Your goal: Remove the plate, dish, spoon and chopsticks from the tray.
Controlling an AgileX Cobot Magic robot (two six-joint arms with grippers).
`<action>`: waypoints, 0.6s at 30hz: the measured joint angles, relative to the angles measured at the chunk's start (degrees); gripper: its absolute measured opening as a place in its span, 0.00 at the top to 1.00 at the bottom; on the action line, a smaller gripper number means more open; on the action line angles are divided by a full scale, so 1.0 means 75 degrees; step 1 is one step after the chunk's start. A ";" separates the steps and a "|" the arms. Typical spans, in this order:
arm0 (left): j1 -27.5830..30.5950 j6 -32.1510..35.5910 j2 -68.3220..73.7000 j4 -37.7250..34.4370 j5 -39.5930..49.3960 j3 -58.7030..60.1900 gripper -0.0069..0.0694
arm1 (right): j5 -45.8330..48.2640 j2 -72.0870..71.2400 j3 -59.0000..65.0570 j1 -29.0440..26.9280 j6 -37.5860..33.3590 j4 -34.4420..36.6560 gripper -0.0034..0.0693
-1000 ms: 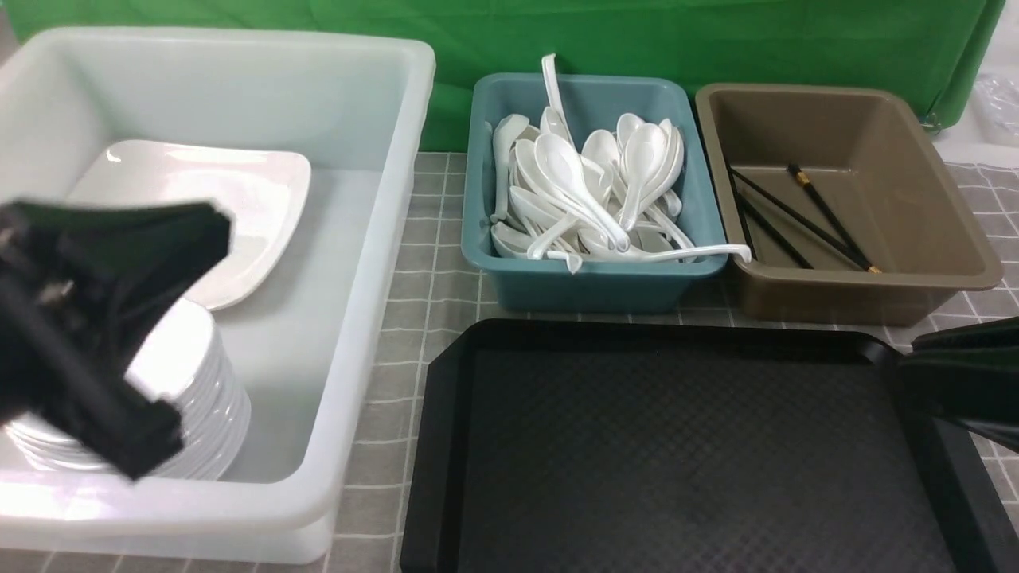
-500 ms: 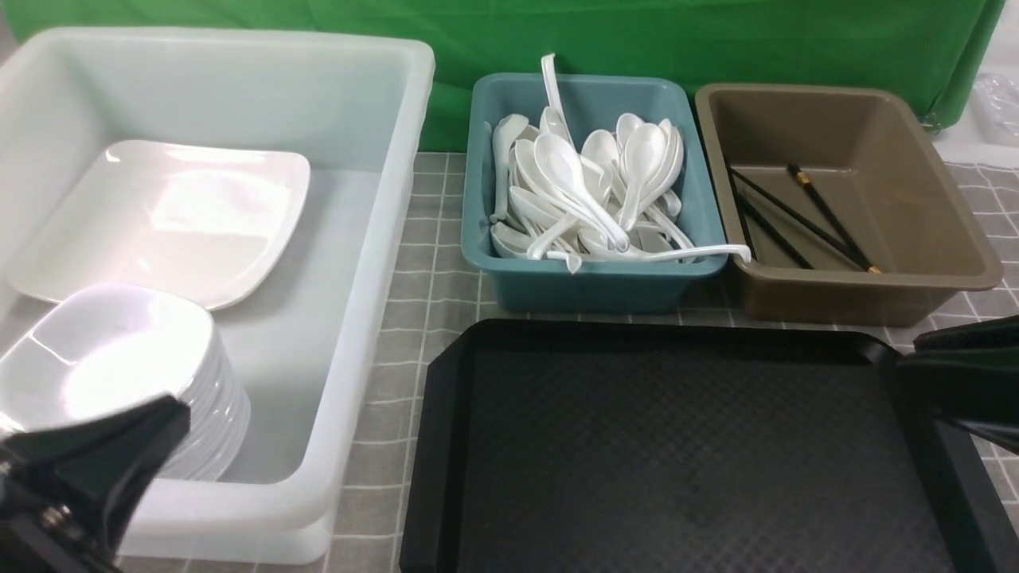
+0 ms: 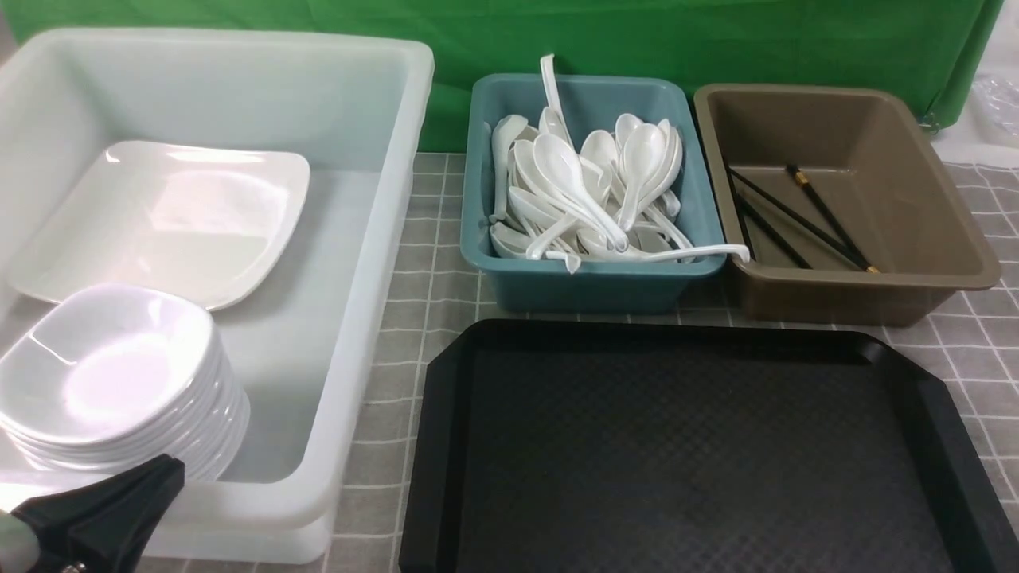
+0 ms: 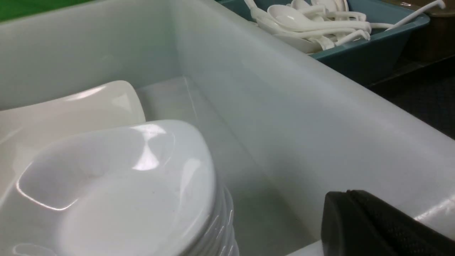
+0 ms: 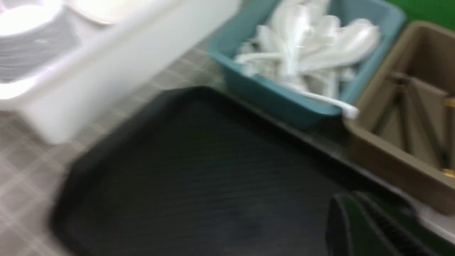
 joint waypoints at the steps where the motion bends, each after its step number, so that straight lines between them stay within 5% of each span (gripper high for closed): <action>1: 0.0000 0.0000 0.0000 0.0000 -0.0043 0.0009 0.91 | -0.0629 -0.0395 0.0638 -0.0552 -0.0328 0.0203 0.93; 4: 0.0000 0.0000 0.0000 0.0000 -0.0062 0.0015 0.91 | -0.2258 -0.1597 0.2414 -0.1726 -0.0618 0.0382 0.93; 9: 0.0000 0.0000 0.0000 0.0080 -0.0094 0.0024 0.91 | -0.4013 -0.3227 0.4987 -0.2588 -0.0790 0.0413 0.93; 18: 0.0000 -0.0007 0.0000 0.0111 -0.0118 0.0026 0.91 | -0.2910 -0.4570 0.5960 -0.3212 -0.0410 0.0341 0.93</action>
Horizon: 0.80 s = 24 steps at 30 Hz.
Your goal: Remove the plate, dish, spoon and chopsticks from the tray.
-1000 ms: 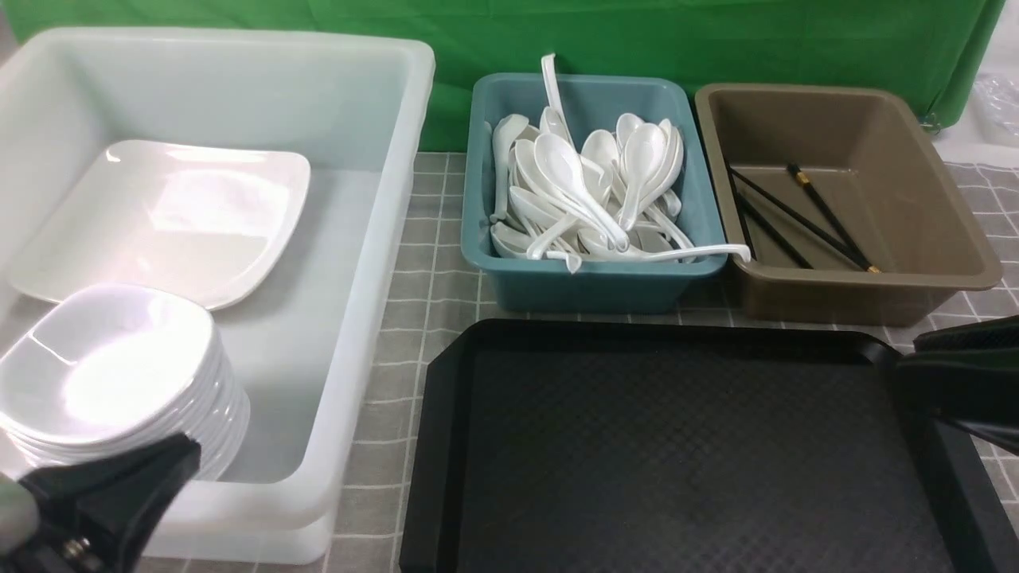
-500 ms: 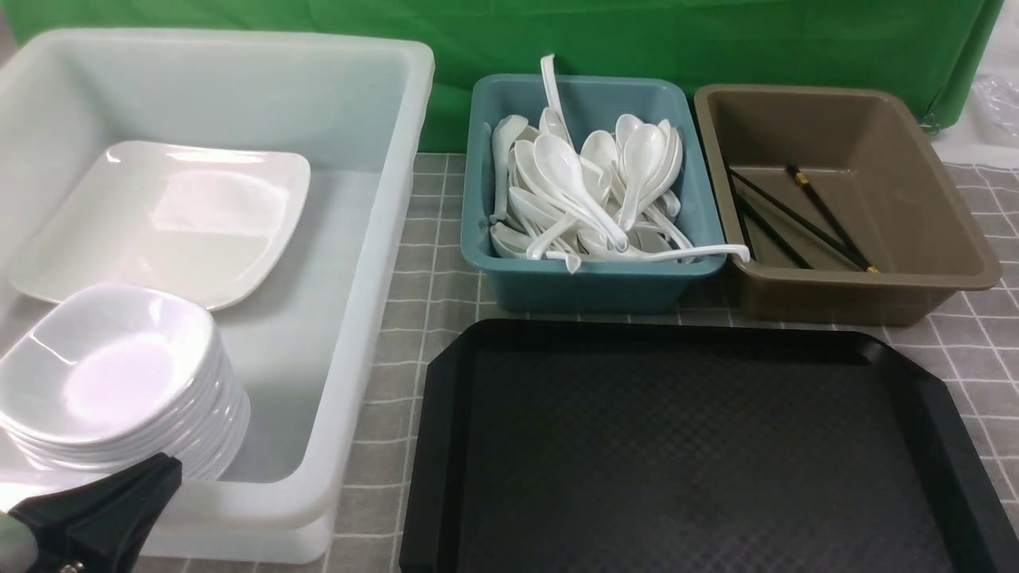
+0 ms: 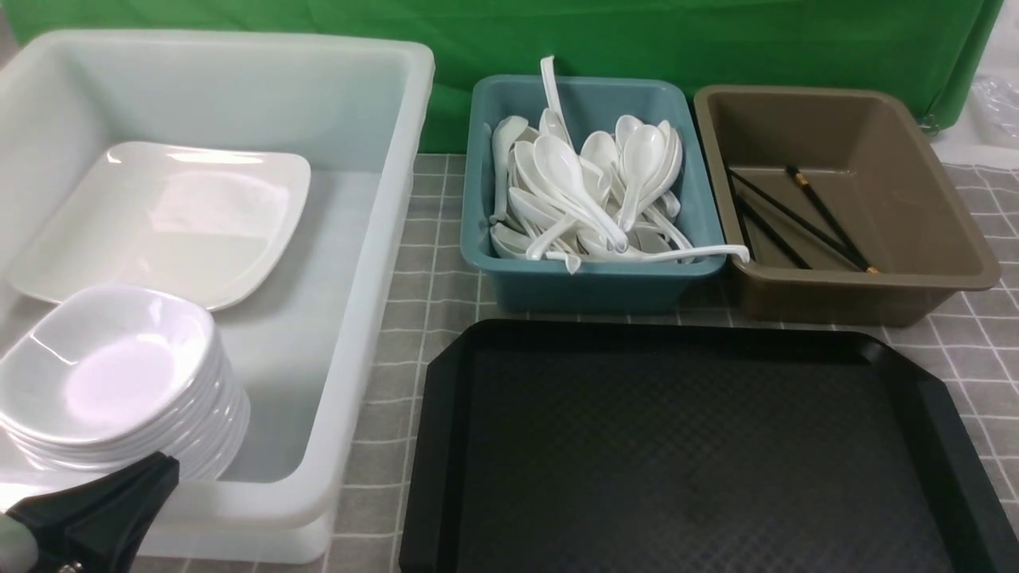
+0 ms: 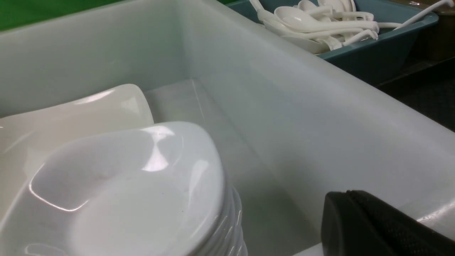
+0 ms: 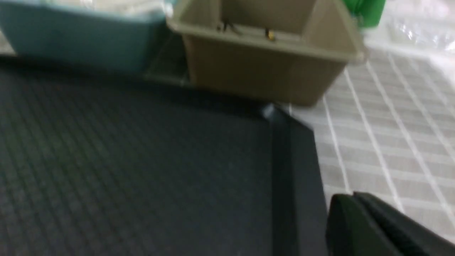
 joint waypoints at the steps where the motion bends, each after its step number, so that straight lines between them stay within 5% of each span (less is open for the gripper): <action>1: 0.0000 0.0000 0.0000 0.0000 -0.0002 0.0000 0.91 | 0.0023 0.0000 -0.0004 0.0004 0.0007 -0.0007 0.93; 24: 0.0000 0.0007 -0.0023 0.0000 -0.0025 0.0023 0.91 | 0.0203 -0.0006 -0.0004 -0.0011 0.0188 -0.0031 0.88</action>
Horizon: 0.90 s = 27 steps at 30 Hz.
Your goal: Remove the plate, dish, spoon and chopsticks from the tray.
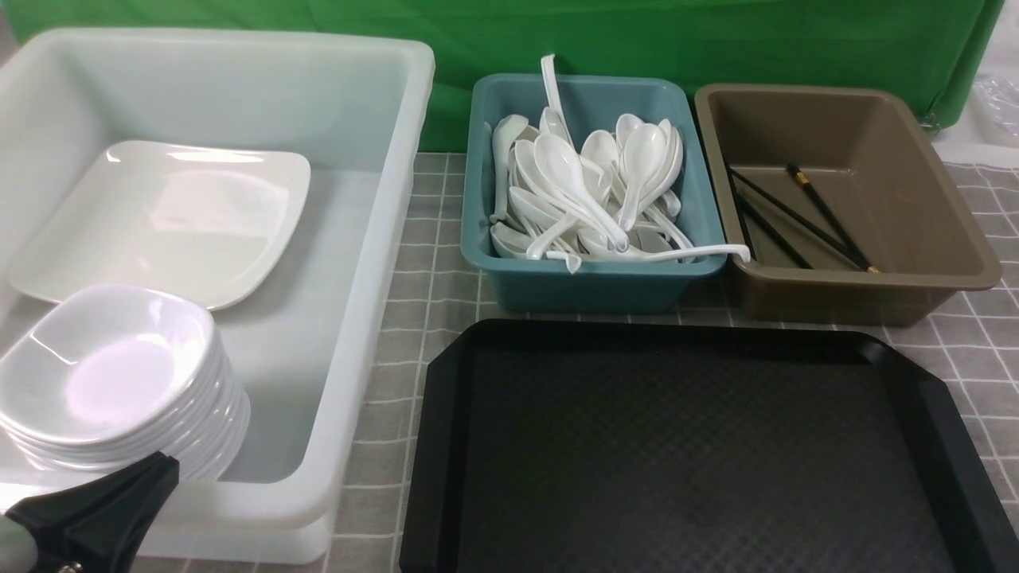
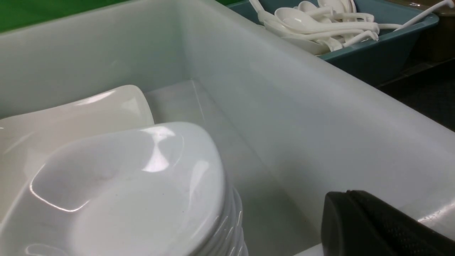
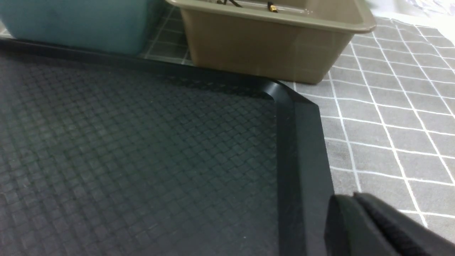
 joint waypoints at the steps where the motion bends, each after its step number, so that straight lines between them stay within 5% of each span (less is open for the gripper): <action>1: 0.0000 0.0000 0.0000 0.0000 0.0000 0.0000 0.91 | 0.0009 0.0000 0.0000 0.0000 0.0008 0.0000 0.88; 9: 0.0000 -0.0163 0.0000 0.0483 -0.0401 0.0078 0.91 | 0.0009 0.0000 0.0000 0.0000 0.0008 0.0000 0.85; 16: 0.0040 -0.1510 0.0056 0.0987 -0.1926 0.0257 0.91 | 0.0009 0.0000 0.0000 0.0000 -0.0002 0.0000 0.84; 21: 0.1077 -0.2685 -0.0530 0.1856 -0.1896 0.0257 0.91 | 0.0009 0.0000 0.0000 0.0000 0.0005 0.0000 0.82; 27: 0.2767 -0.4319 -0.1762 0.3168 -0.0307 0.0257 0.91 | 0.0009 0.0000 0.0000 0.0000 0.0005 0.0000 0.80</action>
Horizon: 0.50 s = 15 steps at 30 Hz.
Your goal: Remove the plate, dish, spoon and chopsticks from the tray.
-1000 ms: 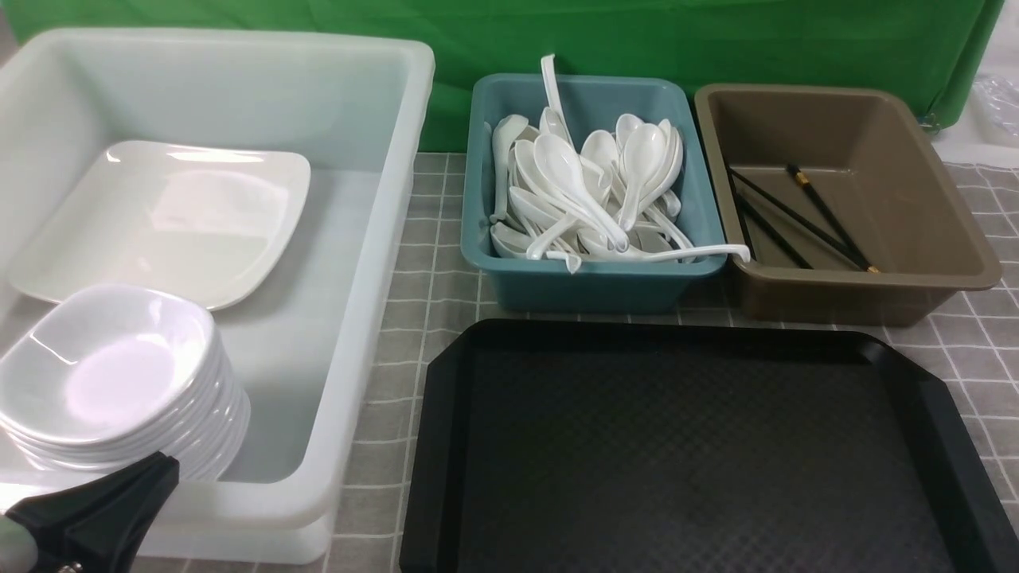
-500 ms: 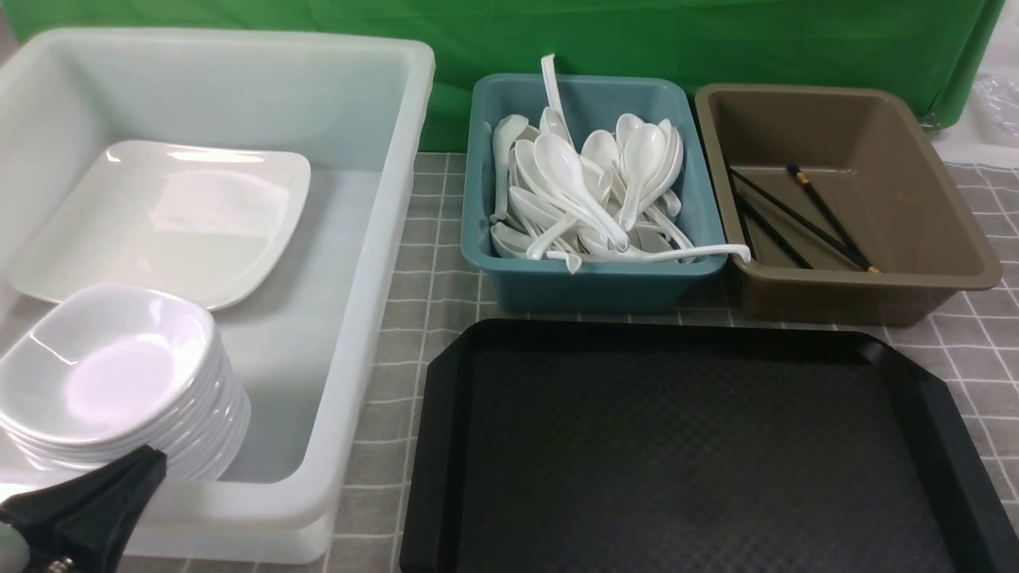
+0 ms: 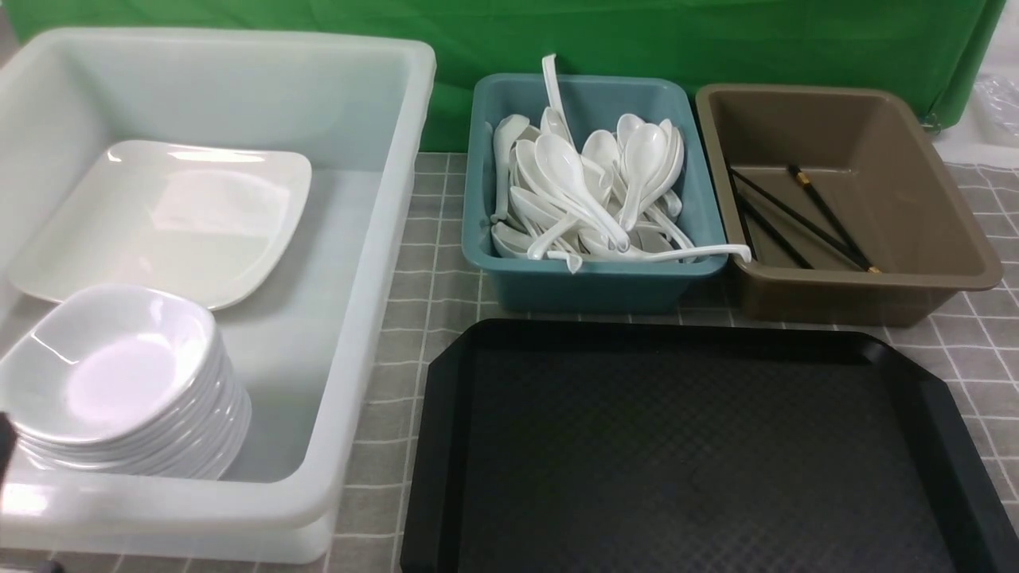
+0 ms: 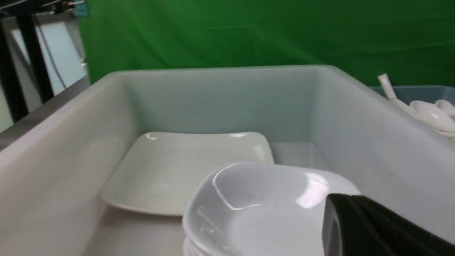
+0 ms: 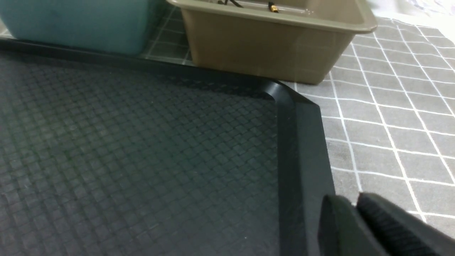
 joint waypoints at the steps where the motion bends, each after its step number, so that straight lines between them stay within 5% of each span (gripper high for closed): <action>1: 0.0343 -0.0561 -0.0479 0.0259 0.0580 0.0000 0.91 | 0.0000 0.0000 0.0000 0.0000 0.0000 0.0000 0.80; 4: 0.0499 -0.1078 -0.1305 0.0515 0.2225 0.0009 0.91 | 0.0004 0.0000 0.0000 0.0000 0.0000 0.0000 0.79; 15: 0.0499 -0.1253 -0.1451 0.0587 0.2502 0.0009 0.91 | -0.0014 -0.0002 0.0000 0.0000 0.0003 0.0000 0.76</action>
